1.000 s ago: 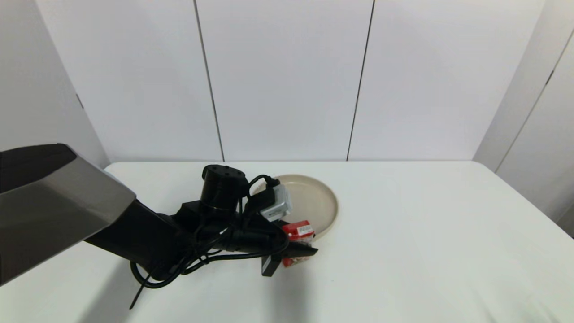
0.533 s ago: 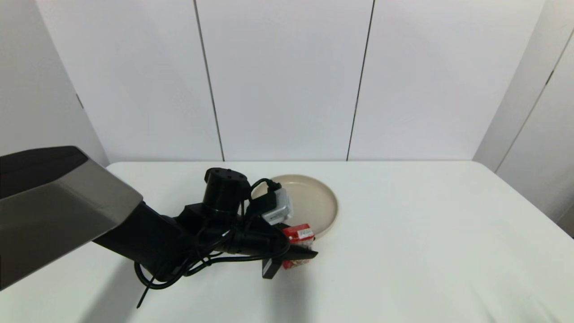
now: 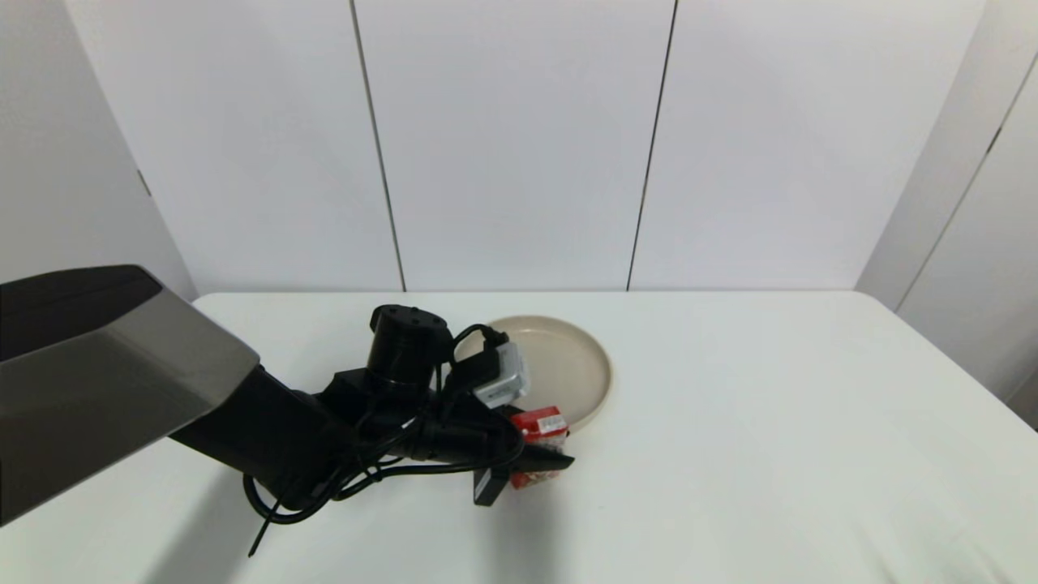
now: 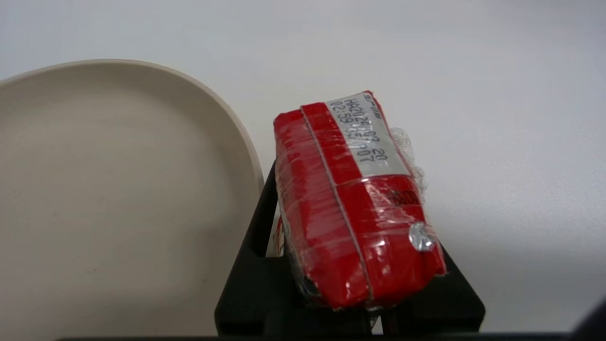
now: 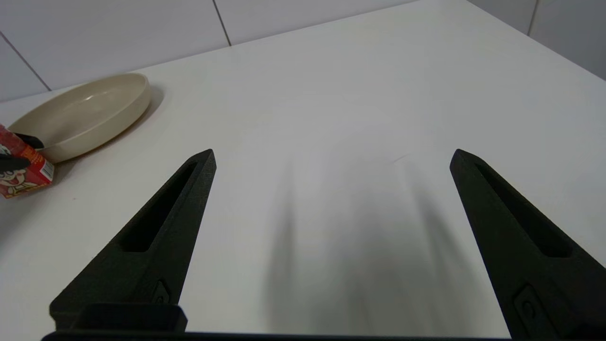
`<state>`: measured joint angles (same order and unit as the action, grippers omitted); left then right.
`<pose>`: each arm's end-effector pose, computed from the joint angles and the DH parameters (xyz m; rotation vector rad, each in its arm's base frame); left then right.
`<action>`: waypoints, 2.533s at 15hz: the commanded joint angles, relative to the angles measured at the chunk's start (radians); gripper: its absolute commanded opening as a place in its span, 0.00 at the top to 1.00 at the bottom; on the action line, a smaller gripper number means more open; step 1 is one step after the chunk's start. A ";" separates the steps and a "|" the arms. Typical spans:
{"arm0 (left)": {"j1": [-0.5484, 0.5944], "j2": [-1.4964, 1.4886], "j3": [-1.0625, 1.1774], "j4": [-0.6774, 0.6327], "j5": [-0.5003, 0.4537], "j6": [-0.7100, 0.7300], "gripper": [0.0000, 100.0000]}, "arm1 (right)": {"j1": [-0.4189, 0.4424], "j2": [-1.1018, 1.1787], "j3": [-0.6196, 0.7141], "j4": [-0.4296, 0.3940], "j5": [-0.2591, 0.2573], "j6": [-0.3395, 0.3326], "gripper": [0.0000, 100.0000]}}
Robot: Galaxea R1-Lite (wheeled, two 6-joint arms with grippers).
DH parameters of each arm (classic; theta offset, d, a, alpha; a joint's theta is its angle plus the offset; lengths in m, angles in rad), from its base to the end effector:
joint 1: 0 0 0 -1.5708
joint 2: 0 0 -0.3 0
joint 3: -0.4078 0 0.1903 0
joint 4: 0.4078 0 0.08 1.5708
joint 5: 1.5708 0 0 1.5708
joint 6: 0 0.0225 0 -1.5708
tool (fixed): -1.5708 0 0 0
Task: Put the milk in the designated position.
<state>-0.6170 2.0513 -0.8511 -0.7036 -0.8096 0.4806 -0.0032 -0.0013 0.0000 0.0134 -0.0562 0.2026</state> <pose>0.2812 -0.2194 0.0850 0.3352 0.1917 -1.4918 -0.0230 -0.0012 0.0741 0.2022 0.0060 -0.0604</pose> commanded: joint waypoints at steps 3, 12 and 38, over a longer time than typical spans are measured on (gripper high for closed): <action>-0.001 -0.002 0.001 -0.004 -0.014 0.003 1.00 | 0.000 0.001 0.000 0.000 -0.001 0.001 0.00; -0.001 -0.045 -0.003 0.003 -0.010 -0.002 0.00 | 0.000 0.001 0.000 0.000 -0.001 0.001 0.00; 0.623 -1.586 0.368 0.650 0.474 -0.349 0.00 | 0.000 0.001 0.000 0.000 -0.001 0.001 0.00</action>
<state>0.0053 0.6628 -0.5951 -0.0543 -0.4021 0.1557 -0.0032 -0.0013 0.0000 0.0134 -0.0566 0.2026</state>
